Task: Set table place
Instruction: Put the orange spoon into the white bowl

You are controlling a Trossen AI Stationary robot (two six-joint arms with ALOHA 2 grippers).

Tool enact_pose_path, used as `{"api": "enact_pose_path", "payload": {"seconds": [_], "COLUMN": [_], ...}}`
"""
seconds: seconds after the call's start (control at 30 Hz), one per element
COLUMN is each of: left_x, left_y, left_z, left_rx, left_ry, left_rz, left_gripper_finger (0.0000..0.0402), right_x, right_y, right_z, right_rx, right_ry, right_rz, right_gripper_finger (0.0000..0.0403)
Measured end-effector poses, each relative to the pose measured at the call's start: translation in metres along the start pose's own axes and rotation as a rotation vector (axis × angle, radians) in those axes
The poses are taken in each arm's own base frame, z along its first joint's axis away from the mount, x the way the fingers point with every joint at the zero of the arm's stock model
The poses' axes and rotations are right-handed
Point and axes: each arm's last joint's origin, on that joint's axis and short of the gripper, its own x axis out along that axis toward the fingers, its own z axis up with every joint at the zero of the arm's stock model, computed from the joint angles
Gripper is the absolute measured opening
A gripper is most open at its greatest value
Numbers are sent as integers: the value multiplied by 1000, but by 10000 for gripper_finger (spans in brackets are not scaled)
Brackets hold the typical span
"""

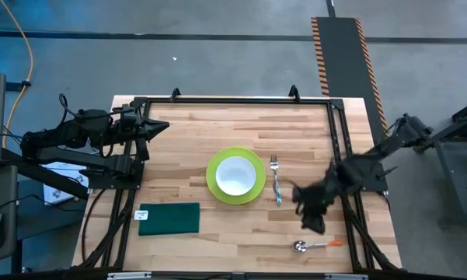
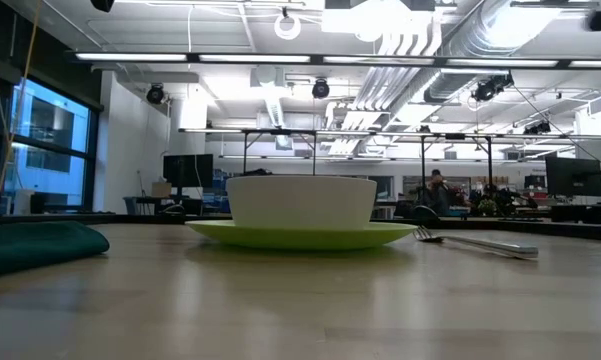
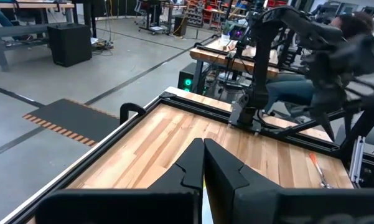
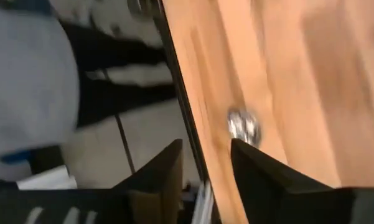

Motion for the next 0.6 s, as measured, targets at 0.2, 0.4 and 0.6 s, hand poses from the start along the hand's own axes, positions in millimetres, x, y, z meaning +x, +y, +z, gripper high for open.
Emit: {"api": "enact_pose_path", "payload": {"seconds": [0.2, 0.4, 0.6], "left_x": [0, 0, 0], "left_y": [0, 0, 0], "left_z": [0, 0, 0], "left_rx": [0, 0, -8], "left_ry": [-1, 0, -1], "left_rz": [0, 0, -1], "left_gripper_finger": [0, 0, 0], "right_x": [37, 78, 115], "right_y": [9, 13, 7], "right_z": [-37, -65, -84], "right_rx": [17, -59, -62], "right_ry": [182, 251, 324], "right_rz": [-143, -284, -408], "right_gripper_finger": [152, 162, 163]}}
